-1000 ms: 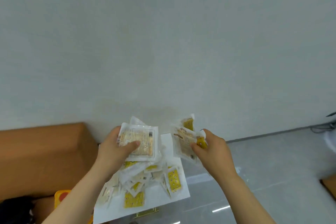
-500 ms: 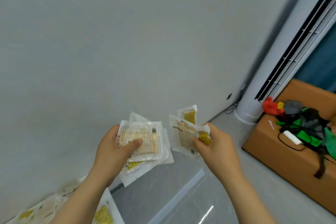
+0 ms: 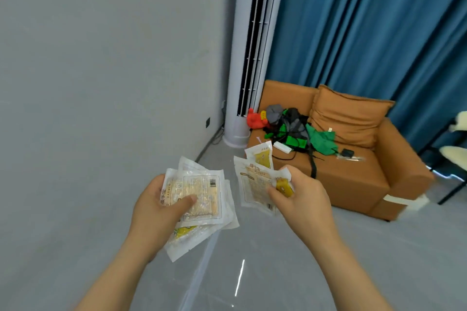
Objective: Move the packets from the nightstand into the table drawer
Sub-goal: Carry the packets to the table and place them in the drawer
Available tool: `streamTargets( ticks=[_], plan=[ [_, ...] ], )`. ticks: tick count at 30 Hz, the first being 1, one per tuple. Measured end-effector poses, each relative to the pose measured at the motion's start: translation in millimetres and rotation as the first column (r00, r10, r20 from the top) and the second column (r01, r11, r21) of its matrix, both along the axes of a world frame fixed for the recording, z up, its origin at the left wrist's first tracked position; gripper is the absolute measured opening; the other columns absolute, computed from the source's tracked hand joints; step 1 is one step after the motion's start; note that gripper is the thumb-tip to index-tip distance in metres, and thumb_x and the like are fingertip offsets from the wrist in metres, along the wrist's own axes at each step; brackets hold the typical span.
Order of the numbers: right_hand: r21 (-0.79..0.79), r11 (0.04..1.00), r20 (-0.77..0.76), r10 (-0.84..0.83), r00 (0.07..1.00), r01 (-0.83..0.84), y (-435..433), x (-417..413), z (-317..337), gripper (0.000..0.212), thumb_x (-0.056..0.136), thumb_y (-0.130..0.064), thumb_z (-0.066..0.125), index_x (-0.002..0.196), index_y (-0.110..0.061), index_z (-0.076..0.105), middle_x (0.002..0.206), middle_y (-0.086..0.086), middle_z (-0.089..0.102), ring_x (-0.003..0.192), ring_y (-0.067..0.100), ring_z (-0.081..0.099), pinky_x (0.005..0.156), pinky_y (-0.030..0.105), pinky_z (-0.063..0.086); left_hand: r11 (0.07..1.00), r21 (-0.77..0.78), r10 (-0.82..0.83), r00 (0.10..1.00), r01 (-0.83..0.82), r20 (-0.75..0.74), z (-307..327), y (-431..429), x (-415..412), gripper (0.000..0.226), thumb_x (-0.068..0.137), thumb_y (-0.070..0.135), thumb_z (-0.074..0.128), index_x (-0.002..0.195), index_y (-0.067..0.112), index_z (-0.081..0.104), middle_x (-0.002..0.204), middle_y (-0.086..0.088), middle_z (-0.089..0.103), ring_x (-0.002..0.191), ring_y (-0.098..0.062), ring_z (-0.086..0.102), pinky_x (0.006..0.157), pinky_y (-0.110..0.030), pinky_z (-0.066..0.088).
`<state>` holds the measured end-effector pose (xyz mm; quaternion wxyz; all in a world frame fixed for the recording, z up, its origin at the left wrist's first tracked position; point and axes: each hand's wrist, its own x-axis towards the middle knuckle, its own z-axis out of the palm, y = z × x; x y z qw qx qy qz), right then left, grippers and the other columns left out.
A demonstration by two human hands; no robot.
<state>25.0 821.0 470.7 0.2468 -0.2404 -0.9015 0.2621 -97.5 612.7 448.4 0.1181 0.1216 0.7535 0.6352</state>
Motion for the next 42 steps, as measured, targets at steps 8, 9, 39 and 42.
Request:
streamTargets(
  ticks=[8, 9, 39, 42],
  plan=[
    [0.045, 0.959, 0.012, -0.281, 0.960, 0.280, 108.4, -6.6, 12.3, 0.011, 0.083, -0.025, 0.067, 0.085, -0.027, 0.056, 0.094, -0.009, 0.071, 0.085, 0.016, 0.067, 0.061, 0.040, 0.055, 0.965, 0.005, -0.261, 0.964, 0.262, -0.045, 10.3, 149.3, -58.0, 0.030, 0.077, 0.008, 0.074, 0.099, 0.023, 0.062, 0.090, 0.003, 0.069, 0.078, -0.014, 0.067, 0.058, -0.024, 0.048],
    [0.035, 0.948, 0.016, -0.317, 0.948, 0.316, 118.7, -7.9, 14.8, 0.011, 0.083, -0.025, 0.067, 0.085, -0.027, 0.056, 0.096, -0.010, 0.071, 0.086, 0.014, 0.067, 0.061, 0.040, 0.056, 0.957, 0.004, -0.290, 0.955, 0.290, -0.056, 14.1, 166.2, -65.1, 0.031, 0.077, 0.008, 0.074, 0.100, 0.022, 0.061, 0.090, 0.004, 0.069, 0.079, -0.014, 0.066, 0.058, -0.024, 0.047],
    [-0.150, 0.318, 0.215, -0.913, 0.345, 0.936, 433.2, 250.9, -52.5, 0.008, 0.082, -0.024, 0.062, 0.088, -0.027, 0.059, 0.077, -0.006, 0.066, 0.071, 0.015, 0.063, 0.065, 0.042, 0.055, 0.357, -0.298, -0.934, 0.334, 0.885, -0.127, -32.9, 684.4, 133.4, 0.030, 0.079, 0.014, 0.074, 0.103, 0.022, 0.058, 0.092, 0.011, 0.065, 0.085, -0.010, 0.063, 0.071, -0.033, 0.054],
    [-0.146, 0.234, 0.282, -0.921, 0.267, 0.961, 459.9, 272.7, -69.3, 0.008, 0.081, -0.023, 0.061, 0.089, -0.023, 0.061, 0.076, -0.003, 0.067, 0.069, 0.018, 0.063, 0.063, 0.040, 0.055, 0.270, -0.334, -0.963, 0.251, 0.903, -0.100, -50.8, 730.3, 158.0, 0.030, 0.079, 0.015, 0.074, 0.102, 0.024, 0.058, 0.094, 0.010, 0.066, 0.087, -0.013, 0.064, 0.076, -0.041, 0.055]
  ],
)
